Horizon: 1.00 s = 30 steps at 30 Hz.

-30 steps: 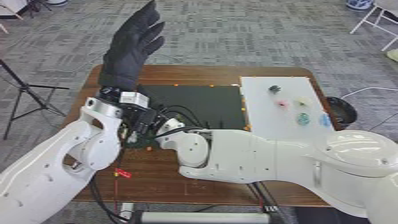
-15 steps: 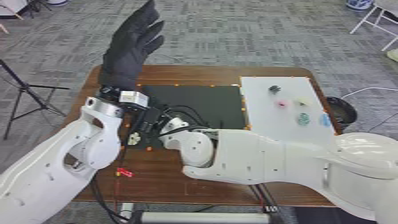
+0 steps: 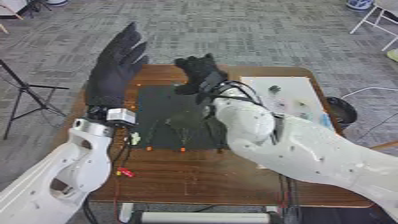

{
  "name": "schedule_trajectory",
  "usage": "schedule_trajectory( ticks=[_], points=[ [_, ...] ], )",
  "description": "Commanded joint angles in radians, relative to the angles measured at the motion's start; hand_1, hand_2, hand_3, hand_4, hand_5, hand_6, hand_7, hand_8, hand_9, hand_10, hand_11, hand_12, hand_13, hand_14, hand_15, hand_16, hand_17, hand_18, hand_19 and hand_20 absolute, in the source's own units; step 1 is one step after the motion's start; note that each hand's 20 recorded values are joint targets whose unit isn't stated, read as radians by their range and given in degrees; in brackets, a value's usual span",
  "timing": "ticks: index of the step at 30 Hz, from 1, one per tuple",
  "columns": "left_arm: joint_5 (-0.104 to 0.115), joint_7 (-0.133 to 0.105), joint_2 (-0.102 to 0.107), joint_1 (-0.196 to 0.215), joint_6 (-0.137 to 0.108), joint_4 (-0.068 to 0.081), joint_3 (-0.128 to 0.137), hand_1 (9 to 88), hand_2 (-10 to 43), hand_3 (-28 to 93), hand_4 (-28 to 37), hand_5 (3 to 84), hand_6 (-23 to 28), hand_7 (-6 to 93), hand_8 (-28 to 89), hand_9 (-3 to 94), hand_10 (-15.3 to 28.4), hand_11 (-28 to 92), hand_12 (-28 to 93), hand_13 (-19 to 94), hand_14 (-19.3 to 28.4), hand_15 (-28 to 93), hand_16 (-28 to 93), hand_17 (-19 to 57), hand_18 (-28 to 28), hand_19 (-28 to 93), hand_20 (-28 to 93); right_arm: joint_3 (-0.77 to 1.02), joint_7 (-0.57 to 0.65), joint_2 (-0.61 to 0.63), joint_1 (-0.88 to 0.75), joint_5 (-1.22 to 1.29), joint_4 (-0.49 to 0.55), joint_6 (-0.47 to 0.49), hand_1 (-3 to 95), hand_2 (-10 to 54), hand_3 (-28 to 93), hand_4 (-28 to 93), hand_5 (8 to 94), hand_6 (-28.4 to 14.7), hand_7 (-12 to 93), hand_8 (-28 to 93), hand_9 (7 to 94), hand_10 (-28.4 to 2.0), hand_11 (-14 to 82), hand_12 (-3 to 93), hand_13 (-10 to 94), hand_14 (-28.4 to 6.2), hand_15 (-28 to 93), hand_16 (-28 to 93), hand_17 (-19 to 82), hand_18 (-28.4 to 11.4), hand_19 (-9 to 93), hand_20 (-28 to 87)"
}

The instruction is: Arrange flowers

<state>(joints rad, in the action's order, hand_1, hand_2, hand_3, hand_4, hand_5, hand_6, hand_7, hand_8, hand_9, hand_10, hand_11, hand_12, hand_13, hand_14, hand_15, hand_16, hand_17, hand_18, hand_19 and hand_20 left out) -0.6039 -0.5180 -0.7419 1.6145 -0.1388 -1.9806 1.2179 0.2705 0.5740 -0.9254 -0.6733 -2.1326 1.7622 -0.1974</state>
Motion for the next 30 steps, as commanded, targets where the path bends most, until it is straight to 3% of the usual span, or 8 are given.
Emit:
schedule_trajectory(
  ticks=[1, 4, 6, 16, 19, 30],
  points=[
    [0.001, 0.048, -0.028, 0.166, -0.035, -0.025, 0.049, 25.3, -6.4, 67, -27.1, 25.0, 1.5, 14.6, -7, 17.5, 9.1, 13, 22, 13, 12.5, 14, 10, -13.7, 18.5, 32, 12, 0.389, 0.087, 0.484, -0.389, -0.052, 0.051, -0.008, 23.9, -9.5, 79, -28, 41.8, -6.7, 15, -9, 43.8, -13.1, 16.1, 19.0, 48, -11.7, 87, 22, 17, -19.6, 70, 47],
    [-0.001, 0.066, -0.031, 0.200, -0.039, -0.028, 0.067, 25.3, -6.4, 67, -27.0, 25.0, 1.5, 14.6, -7, 17.5, 9.1, 13, 22, 13, 12.6, 14, 10, -13.7, 18.4, 32, 12, 0.534, 0.086, 0.513, -0.524, -0.054, 0.057, 0.002, 27.0, -9.5, 74, -28, 43.8, -5.3, 17, -10, 46.2, -12.0, 16.6, 19.3, 49, -11.4, 87, 23, 16, -19.9, 69, 47],
    [0.002, 0.061, -0.032, 0.216, -0.045, -0.031, 0.077, 25.2, -6.4, 67, -27.0, 25.1, 1.5, 14.6, -7, 17.6, 9.1, 13, 22, 13, 12.5, 14, 10, -13.7, 18.4, 32, 12, 0.573, 0.091, 0.517, -0.563, -0.054, 0.053, 0.000, 31.5, -9.5, 67, -28, 44.4, -4.9, 18, -10, 46.9, -11.9, 16.8, 19.6, 49, -11.4, 87, 23, 16, -20.1, 69, 48],
    [0.006, 0.051, -0.041, 0.218, -0.052, -0.028, 0.077, 25.2, -6.2, 67, -27.0, 25.0, 1.5, 14.7, -7, 17.4, 9.1, 13, 22, 13, 12.4, 14, 10, -13.8, 18.2, 31, 12, 0.576, 0.079, 0.507, -0.603, -0.031, 0.051, 0.043, 37.3, -9.5, 57, -28, 49.9, -3.8, 20, -11, 53.6, -11.5, 18.5, 19.7, 51, -10.9, 88, 24, 16, -20.4, 68, 49],
    [0.008, 0.056, -0.045, 0.218, -0.052, -0.024, 0.076, 25.3, -6.1, 67, -27.1, 25.0, 1.6, 14.6, -7, 17.4, 9.1, 13, 21, 13, 12.4, 14, 10, -13.9, 18.2, 31, 12, 0.560, 0.090, 0.509, -0.597, -0.034, 0.049, 0.046, 36.5, -9.5, 58, -28, 50.4, -3.8, 20, -11, 54.2, -11.6, 18.9, 19.8, 51, -10.7, 88, 24, 16, -20.4, 68, 49],
    [0.010, 0.042, -0.032, 0.246, -0.062, -0.037, 0.097, 25.1, -6.1, 67, -27.0, 25.0, 1.5, 14.7, -7, 17.3, 9.1, 13, 21, 13, 12.2, 14, 10, -13.9, 18.2, 32, 13, 0.591, 0.099, 0.536, -0.658, -0.028, 0.065, 0.106, 33.4, -9.5, 61, -28, 51.8, -3.9, 20, -11, 55.5, -11.9, 20.1, 20.2, 52, -10.9, 88, 25, 16, -20.3, 68, 49]
  ],
)
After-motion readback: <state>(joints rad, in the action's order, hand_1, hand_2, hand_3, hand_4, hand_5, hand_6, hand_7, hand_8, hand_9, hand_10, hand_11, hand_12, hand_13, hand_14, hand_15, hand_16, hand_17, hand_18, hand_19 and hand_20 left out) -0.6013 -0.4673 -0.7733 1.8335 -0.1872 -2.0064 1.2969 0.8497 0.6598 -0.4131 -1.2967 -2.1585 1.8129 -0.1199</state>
